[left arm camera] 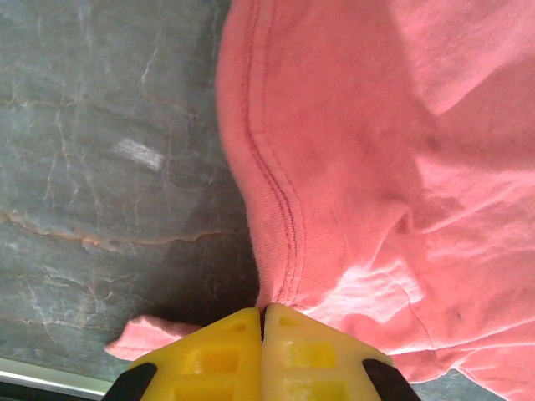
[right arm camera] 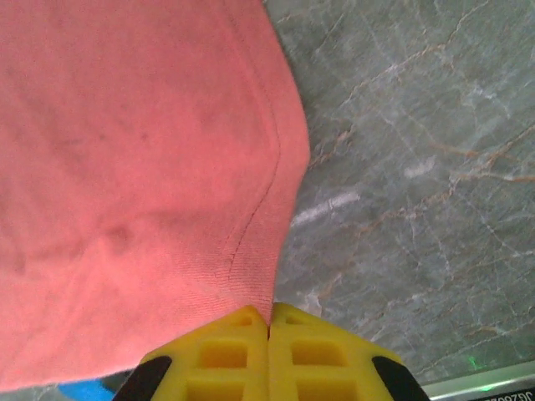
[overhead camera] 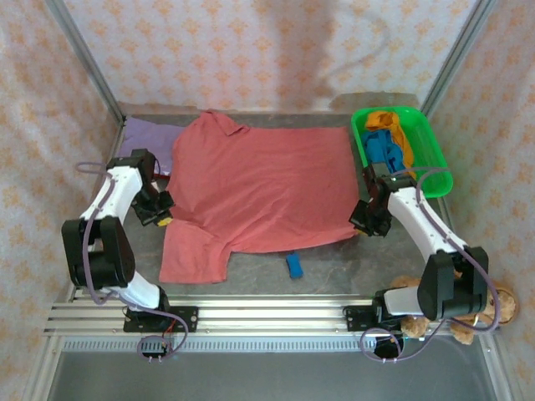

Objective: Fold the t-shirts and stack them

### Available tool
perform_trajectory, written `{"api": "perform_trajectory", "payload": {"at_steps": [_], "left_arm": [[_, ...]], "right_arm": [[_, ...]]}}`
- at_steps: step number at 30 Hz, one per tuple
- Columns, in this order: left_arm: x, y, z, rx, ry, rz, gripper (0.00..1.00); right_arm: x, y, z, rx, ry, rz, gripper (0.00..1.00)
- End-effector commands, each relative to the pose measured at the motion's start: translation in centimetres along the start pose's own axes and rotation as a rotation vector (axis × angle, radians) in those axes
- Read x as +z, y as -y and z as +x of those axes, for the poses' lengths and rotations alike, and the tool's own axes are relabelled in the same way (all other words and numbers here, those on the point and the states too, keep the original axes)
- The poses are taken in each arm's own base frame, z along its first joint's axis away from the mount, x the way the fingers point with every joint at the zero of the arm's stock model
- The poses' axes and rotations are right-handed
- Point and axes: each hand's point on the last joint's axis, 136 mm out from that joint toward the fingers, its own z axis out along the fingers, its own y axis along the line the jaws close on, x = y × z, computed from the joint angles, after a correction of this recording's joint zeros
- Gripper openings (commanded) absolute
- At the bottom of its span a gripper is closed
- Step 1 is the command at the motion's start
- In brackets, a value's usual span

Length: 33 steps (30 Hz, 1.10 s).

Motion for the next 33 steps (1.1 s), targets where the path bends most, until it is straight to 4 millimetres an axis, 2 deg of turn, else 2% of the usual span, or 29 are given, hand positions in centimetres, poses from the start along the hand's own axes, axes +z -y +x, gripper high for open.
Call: {"api": "perform_trajectory", "payload": {"at_steps": [1, 13, 26, 30, 33], "left_arm": [[-0.3, 0.1, -0.1, 0.049, -0.060, -0.031, 0.00], [-1.6, 2.1, -3.5, 0.040, -0.038, 0.019, 0.00], [-3.8, 2.6, -7.3, -0.009, 0.005, 0.076, 0.00], [-4.7, 3.5, -8.4, -0.007, 0.012, 0.108, 0.00], [-3.7, 4.0, -9.2, -0.010, -0.024, 0.116, 0.00]], "right_arm": [[-0.4, -0.6, -2.5, -0.004, 0.059, 0.000, 0.00], [0.5, -1.4, -6.2, 0.002, 0.095, 0.027, 0.00], [1.3, -1.9, -8.8, 0.001, 0.149, 0.052, 0.00], [1.7, -2.3, -9.4, 0.003, 0.162, 0.041, 0.00], [1.6, -2.4, -10.0, 0.004, 0.190, 0.042, 0.00]]}}
